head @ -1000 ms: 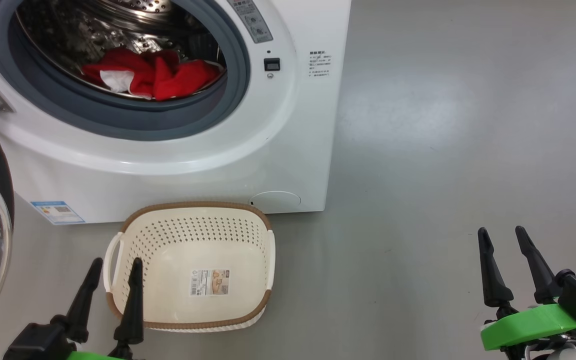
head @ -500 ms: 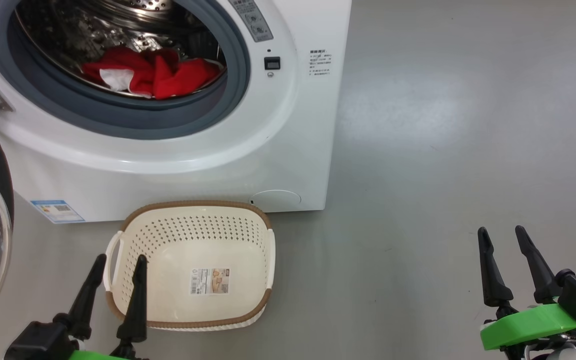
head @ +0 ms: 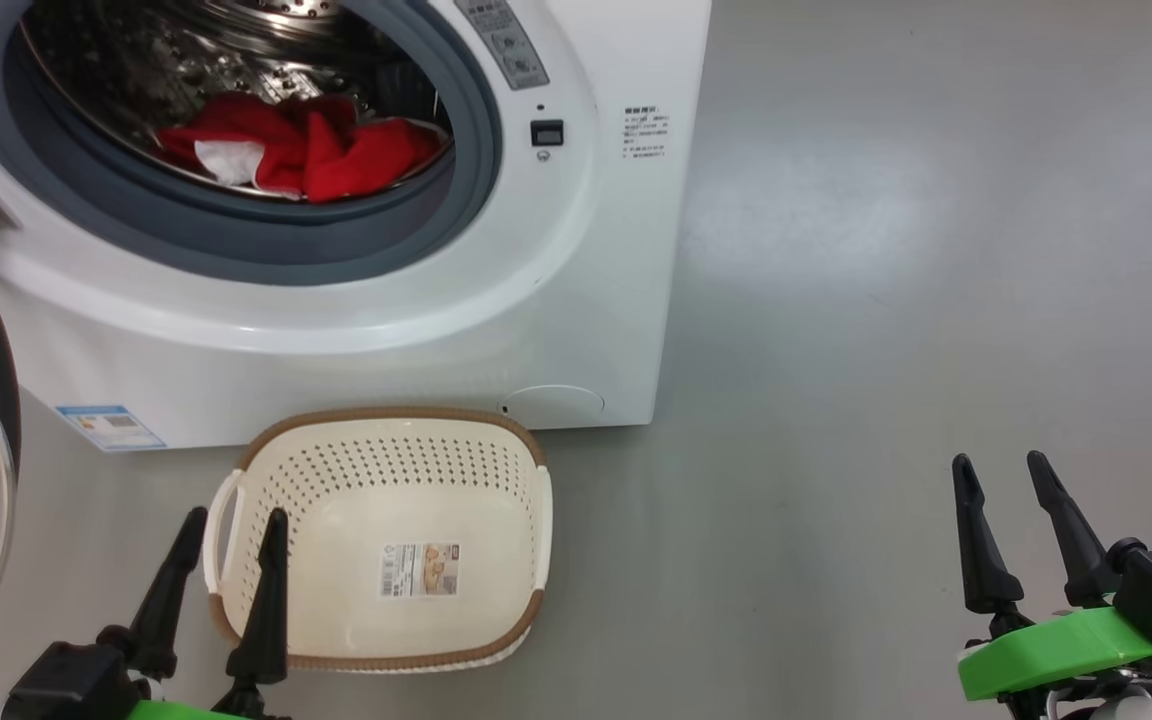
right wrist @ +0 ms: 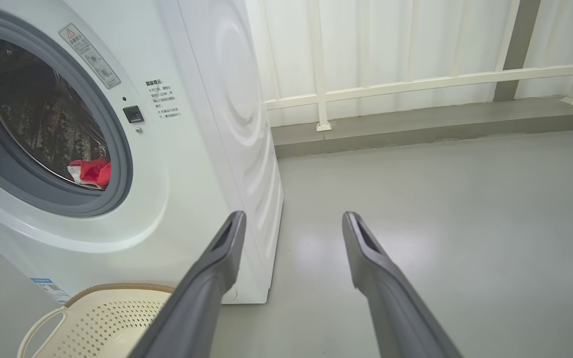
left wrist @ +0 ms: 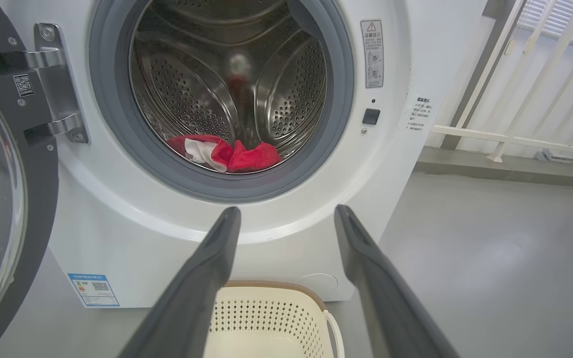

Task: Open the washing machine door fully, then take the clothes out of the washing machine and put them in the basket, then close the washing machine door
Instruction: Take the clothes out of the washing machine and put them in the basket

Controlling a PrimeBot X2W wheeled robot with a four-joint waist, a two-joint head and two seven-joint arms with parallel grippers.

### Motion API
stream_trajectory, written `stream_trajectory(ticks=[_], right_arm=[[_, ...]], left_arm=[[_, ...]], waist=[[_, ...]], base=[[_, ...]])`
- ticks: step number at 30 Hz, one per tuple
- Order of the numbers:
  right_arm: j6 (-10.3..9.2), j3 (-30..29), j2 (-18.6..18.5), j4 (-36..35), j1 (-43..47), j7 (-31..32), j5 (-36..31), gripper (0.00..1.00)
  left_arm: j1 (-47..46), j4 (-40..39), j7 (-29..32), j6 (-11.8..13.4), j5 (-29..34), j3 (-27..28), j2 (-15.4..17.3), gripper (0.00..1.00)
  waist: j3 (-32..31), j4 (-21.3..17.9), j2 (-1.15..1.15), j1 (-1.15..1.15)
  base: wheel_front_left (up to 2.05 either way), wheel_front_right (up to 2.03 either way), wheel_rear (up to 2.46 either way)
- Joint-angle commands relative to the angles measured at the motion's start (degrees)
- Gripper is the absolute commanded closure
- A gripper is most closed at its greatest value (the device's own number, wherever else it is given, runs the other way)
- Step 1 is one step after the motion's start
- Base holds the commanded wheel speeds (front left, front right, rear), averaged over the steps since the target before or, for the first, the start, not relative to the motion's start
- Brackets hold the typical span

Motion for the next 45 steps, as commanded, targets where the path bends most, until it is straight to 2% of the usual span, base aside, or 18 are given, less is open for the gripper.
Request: stream_trajectory(ticks=[1, 14, 35, 45], right_arm=[[0.37, 1.24, -0.48, -1.50, -1.72, -0.37, 0.09, 0.00], [0.37, 1.62, -0.48, -1.25, -1.60, -0.37, -0.02, 0.00], [0.37, 2.20, -0.48, -1.10, -1.54, -0.37, -0.26, 0.00], [0.37, 2.27, -0.48, -1.66, -2.54, -0.37, 0.09, 0.00]], left_arm=[[-1.44, -1.65, -0.28, -0.32, -0.25, 1.72, 1.10, 0.00], [-1.70, 0.04, -0.28, -0.32, -0.10, 2.17, 1.01, 0.00], [-1.40, -0.24, -0.28, -0.32, 0.56, 1.62, 1.36, 0.00], [-5.86, 2.86, -0.28, -0.32, 2.03, 3.76, 0.54, 0.00]], waist=[[0.01, 0.00, 0.00, 0.00], [-0.21, 0.14, 0.00, 0.00], [-0.23, 0.48, 0.00, 0.00], [2.33, 0.09, 0.00, 0.00]], base=[[1.38, -1.44, 0.06], [1.07, -1.09, 0.02], [0.02, -0.02, 0.00], [0.00, 0.00, 0.00]])
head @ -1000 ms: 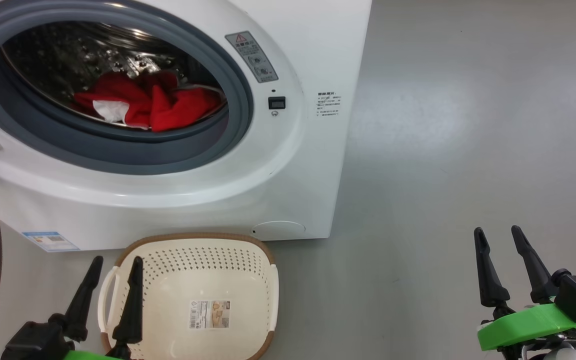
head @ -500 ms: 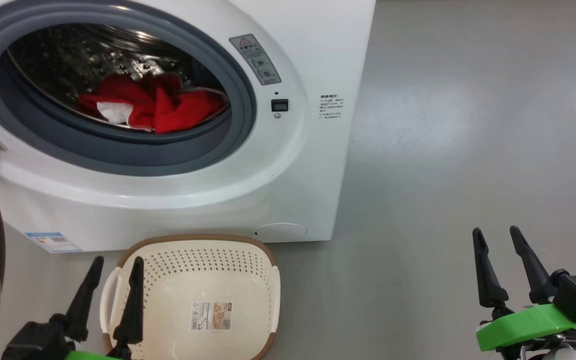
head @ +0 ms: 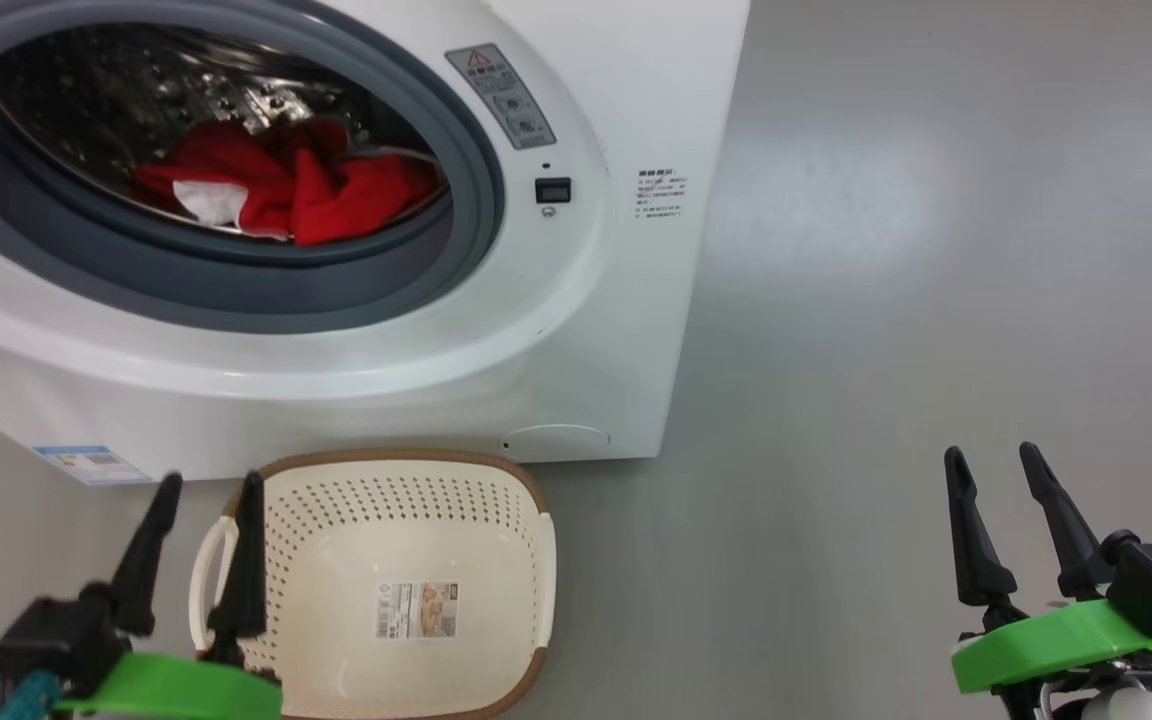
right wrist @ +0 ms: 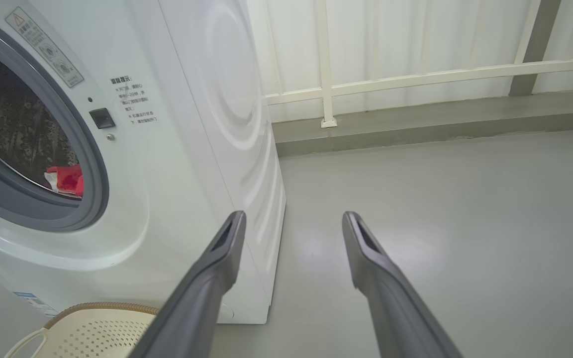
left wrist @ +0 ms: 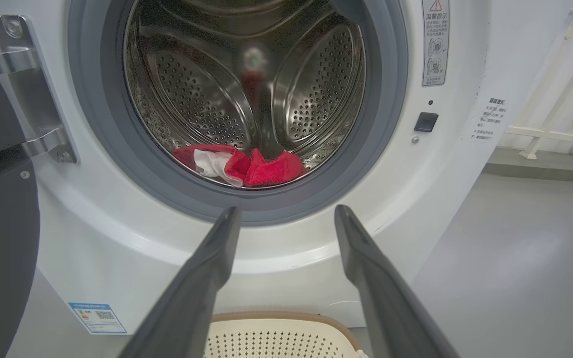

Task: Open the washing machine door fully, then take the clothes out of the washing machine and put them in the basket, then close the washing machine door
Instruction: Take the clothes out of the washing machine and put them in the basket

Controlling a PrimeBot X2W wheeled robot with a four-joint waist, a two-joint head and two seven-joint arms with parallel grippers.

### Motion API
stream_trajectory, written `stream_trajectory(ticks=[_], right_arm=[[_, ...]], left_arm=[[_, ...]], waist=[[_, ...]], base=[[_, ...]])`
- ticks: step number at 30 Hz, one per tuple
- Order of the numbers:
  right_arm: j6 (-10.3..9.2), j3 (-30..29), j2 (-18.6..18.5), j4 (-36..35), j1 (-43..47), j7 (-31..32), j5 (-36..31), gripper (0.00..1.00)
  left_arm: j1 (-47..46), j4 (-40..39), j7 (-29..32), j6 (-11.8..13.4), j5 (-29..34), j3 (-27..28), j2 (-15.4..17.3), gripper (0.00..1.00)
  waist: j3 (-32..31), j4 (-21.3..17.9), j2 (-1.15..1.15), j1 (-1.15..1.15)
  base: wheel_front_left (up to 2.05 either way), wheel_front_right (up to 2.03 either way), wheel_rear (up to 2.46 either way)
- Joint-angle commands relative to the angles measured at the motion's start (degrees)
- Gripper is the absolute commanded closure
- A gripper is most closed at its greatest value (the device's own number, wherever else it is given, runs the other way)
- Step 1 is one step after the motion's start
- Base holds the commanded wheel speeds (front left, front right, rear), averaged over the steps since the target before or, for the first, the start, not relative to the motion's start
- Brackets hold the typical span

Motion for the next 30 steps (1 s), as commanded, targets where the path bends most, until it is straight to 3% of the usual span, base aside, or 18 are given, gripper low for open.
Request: stream_trajectory(ticks=[1, 12, 22, 30], right_arm=[[0.37, 1.63, -0.49, -1.68, -2.31, -0.37, 0.18, 0.00], [0.37, 2.89, -0.49, -2.56, -7.00, -0.37, 1.38, 0.00], [0.37, 3.97, -0.49, -3.11, -11.51, -0.37, 3.20, 0.00], [0.37, 4.38, -0.49, -3.58, -13.49, -0.37, 3.89, 0.00]], left_arm=[[-3.84, -0.42, -0.28, -0.32, 0.92, 2.33, 0.51, 0.00], [-22.00, 7.99, -0.28, -0.32, 3.80, 0.31, 2.32, 0.00], [-39.42, 23.00, -0.28, -0.32, 2.37, -3.13, 7.98, 0.00], [-48.46, 33.19, -0.28, -0.32, 0.57, -7.28, 11.78, 0.00]], waist=[[1.27, -0.20, 0.00, 0.00], [10.81, -2.55, 0.00, 0.00], [19.43, -6.20, 0.00, 0.00], [22.71, -8.15, 0.00, 0.00]], base=[[0.00, 0.00, 0.00], [0.00, 0.00, 0.00], [0.00, 0.00, 0.00], [0.00, 0.00, 0.00]])
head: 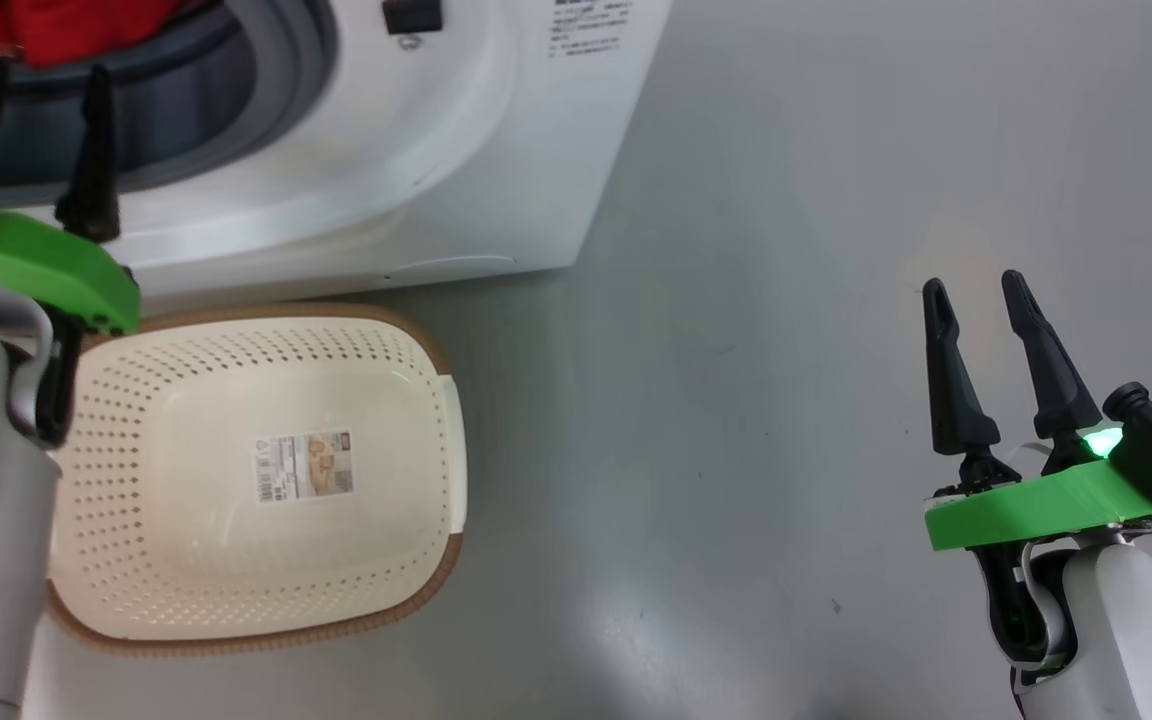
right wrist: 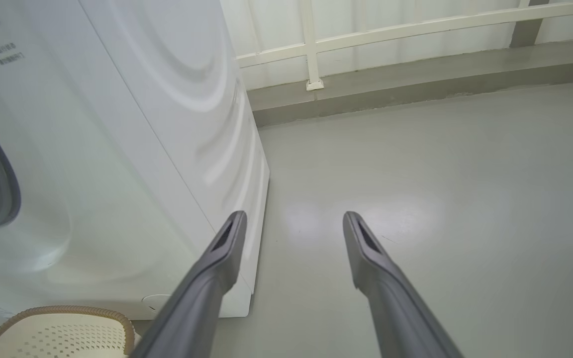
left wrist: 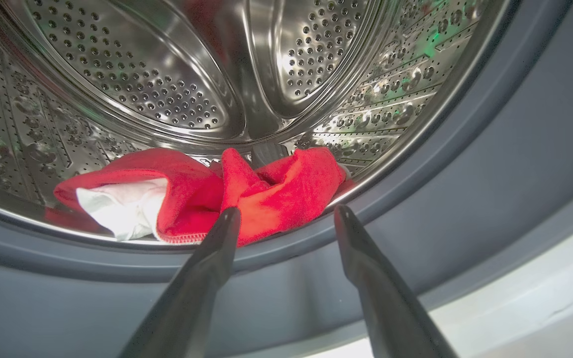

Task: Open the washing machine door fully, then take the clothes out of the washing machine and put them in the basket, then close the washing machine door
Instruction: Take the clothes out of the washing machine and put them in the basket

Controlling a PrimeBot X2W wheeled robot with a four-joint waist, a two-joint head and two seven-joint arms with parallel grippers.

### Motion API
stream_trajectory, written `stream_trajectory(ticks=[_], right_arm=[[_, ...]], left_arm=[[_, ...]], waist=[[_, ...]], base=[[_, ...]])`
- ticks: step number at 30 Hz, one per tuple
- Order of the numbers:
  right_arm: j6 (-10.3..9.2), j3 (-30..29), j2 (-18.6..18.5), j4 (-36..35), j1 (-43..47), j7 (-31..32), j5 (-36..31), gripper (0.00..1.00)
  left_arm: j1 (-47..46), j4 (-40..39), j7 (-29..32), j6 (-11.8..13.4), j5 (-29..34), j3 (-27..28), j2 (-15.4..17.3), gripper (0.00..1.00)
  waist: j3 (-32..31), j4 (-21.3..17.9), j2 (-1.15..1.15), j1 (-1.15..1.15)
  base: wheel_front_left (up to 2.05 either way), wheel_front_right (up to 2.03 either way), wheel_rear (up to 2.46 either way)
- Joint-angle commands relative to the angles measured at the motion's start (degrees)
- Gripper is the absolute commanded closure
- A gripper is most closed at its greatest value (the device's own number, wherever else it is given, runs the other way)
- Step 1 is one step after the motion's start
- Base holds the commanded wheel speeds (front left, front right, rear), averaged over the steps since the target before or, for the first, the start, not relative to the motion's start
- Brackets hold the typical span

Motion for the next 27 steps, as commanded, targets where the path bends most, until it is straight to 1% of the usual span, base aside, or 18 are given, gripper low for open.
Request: stream_trajectory(ticks=[1, 9, 12, 17, 22, 27], right_arm=[[0.37, 1.13, -0.41, -1.50, -0.54, -0.37, 0.37, 0.00], [0.37, 1.38, -0.41, -2.13, -1.32, -0.37, 1.01, 0.00], [0.37, 1.70, -0.41, -2.20, -1.57, -0.37, 1.28, 0.00], [0.37, 2.25, -0.41, -2.28, -1.71, -0.37, 1.71, 0.00], [0.37, 2.48, -0.41, -2.29, -1.58, -0.37, 1.96, 0.00], [0.37, 2.63, -0.41, -2.21, -1.56, -0.37, 1.85, 0.00]], left_arm=[[-1.65, 0.04, -0.28, -0.32, -0.74, 0.69, 3.29, 0.00], [-9.91, 7.70, -0.28, -0.32, -1.19, -3.50, 6.19, 0.00], [-13.23, 10.95, -0.28, -0.32, -0.98, -4.07, 7.35, 0.00], [-16.04, 14.24, -0.28, -0.31, 0.01, -4.33, 8.75, 0.00], [-17.59, 17.09, -0.28, -0.31, -0.32, -4.92, 8.75, 0.00], [-18.65, 20.11, -0.28, -0.31, -1.96, -7.05, 8.24, 0.00]], waist=[[2.38, -2.02, 0.00, 0.00], [4.83, -3.12, 0.00, 0.00], [5.72, -3.57, 0.00, 0.00], [6.25, -4.36, 0.00, 0.00], [6.47, -4.79, 0.00, 0.00], [6.26, -5.21, 0.00, 0.00]], base=[[0.00, 0.00, 0.00], [0.00, 0.00, 0.00], [0.00, 0.00, 0.00], [0.00, 0.00, 0.00], [0.00, 0.00, 0.00], [0.00, 0.00, 0.00]])
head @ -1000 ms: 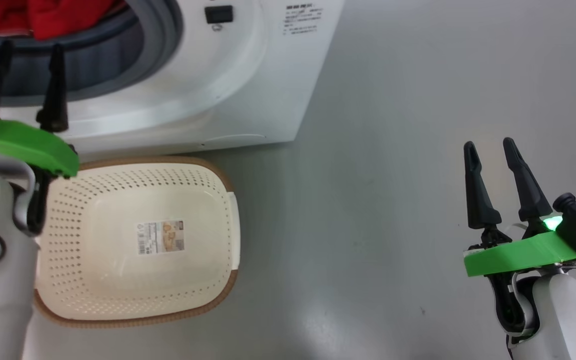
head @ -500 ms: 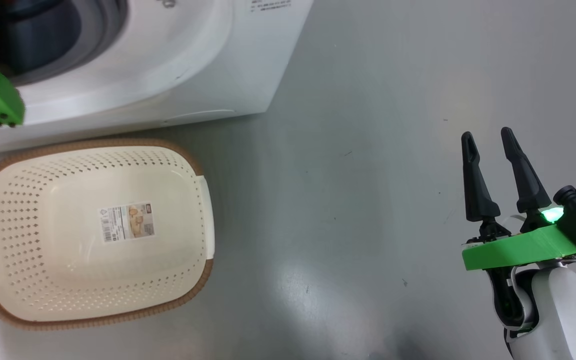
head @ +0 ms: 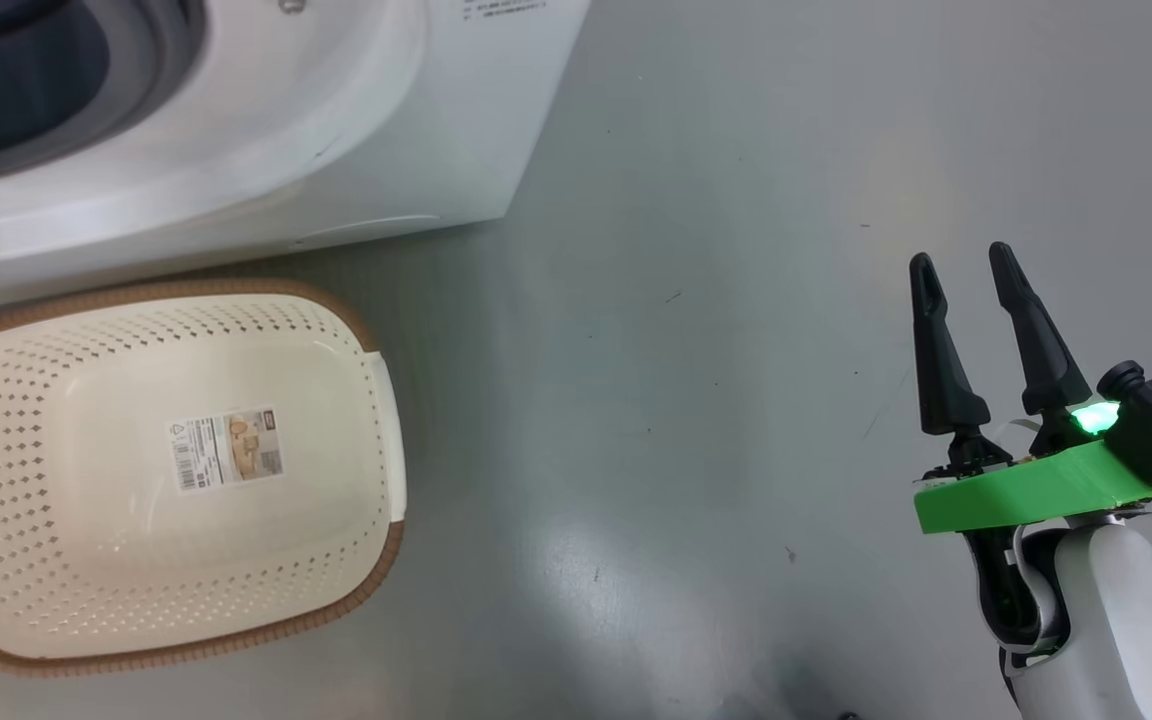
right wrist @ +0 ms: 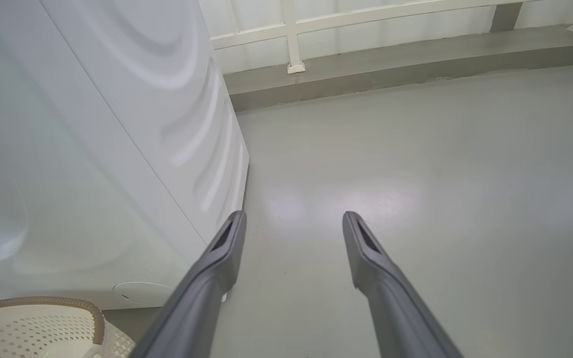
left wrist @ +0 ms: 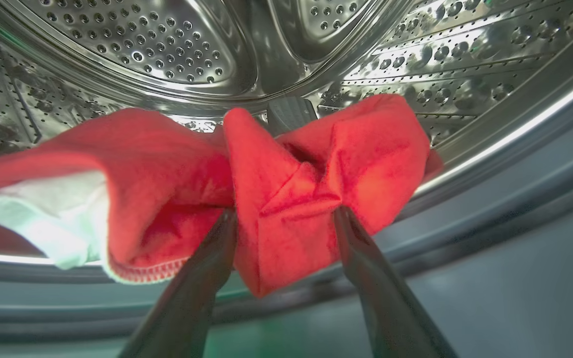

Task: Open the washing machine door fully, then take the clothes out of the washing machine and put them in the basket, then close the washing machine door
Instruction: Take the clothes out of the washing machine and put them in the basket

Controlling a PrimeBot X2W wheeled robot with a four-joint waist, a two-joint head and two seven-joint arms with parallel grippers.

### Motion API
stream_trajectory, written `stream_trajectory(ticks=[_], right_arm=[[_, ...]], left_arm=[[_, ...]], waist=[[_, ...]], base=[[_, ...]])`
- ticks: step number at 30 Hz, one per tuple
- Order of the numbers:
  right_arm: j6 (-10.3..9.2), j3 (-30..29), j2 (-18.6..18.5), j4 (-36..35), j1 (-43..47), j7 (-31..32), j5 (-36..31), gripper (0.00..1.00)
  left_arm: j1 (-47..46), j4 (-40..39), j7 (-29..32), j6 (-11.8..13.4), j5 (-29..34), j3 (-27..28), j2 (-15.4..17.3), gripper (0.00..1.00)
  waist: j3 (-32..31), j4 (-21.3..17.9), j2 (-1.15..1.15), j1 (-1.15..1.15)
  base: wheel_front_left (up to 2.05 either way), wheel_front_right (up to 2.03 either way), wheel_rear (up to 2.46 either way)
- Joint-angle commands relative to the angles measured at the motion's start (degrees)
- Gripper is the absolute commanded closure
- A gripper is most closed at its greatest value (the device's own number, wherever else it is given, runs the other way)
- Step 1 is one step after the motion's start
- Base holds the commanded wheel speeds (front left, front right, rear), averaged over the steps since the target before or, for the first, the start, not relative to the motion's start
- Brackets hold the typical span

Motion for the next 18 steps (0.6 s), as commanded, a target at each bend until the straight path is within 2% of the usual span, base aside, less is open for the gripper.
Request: stream_trajectory(ticks=[1, 4, 5, 6, 7, 8, 13, 18], right_arm=[[0.37, 1.09, -0.41, -1.23, 0.41, -0.36, 0.79, 0.00], [0.37, 1.08, -0.41, -1.38, 0.55, -0.36, 0.72, 0.00], [0.37, 1.08, -0.41, -1.41, 0.58, -0.36, 0.71, 0.00], [0.37, 1.09, -0.41, -1.43, 0.62, -0.36, 0.70, 0.00], [0.37, 1.08, -0.41, -1.46, 0.64, -0.36, 0.69, 0.00], [0.37, 1.07, -0.41, -1.46, 0.68, -0.36, 0.68, 0.00], [0.37, 0.94, -0.41, -1.33, 0.72, -0.36, 0.57, 0.00], [0.37, 0.14, -0.41, -1.12, 0.91, -0.36, 0.12, 0.00]], left_arm=[[-1.01, -0.36, -0.22, -0.31, -0.78, 0.05, 2.46, 0.00], [-1.39, 0.46, -0.21, -0.31, -2.13, -1.52, 2.45, 0.01], [-1.43, 0.62, -0.22, -0.31, -2.57, -2.10, 2.40, 0.52], [-1.48, 0.74, -0.22, -0.31, -3.01, -2.65, 2.41, 0.72], [-1.52, 0.78, -0.22, -0.31, -3.61, -3.01, 2.40, 0.84], [-1.49, 0.80, -0.22, -0.32, -4.27, -3.37, 2.36, 1.00], [-1.17, 0.18, -0.25, -0.32, -6.65, -4.53, 2.55, 1.00], [0.52, -3.72, -0.27, -0.32, -9.20, -3.23, 2.42, 1.00]], waist=[[-0.12, -0.10, 0.00, 0.00], [-0.30, -0.18, 0.00, 0.00], [-0.40, -0.20, 0.00, 0.00], [-0.47, -0.22, 0.00, 0.00], [-0.55, -0.20, 0.00, 0.00], [-0.68, -0.18, 0.00, 0.00], [-1.19, 0.03, 0.00, 0.00], [-2.48, 1.31, 0.00, 0.00]], base=[[0.00, 0.00, 0.00], [0.00, 0.00, 0.00], [0.00, 0.00, 0.00], [0.00, 0.00, 0.00], [0.00, 0.00, 0.00], [0.00, 0.00, 0.00], [0.00, 0.00, 0.00], [0.00, 0.00, 0.00]])
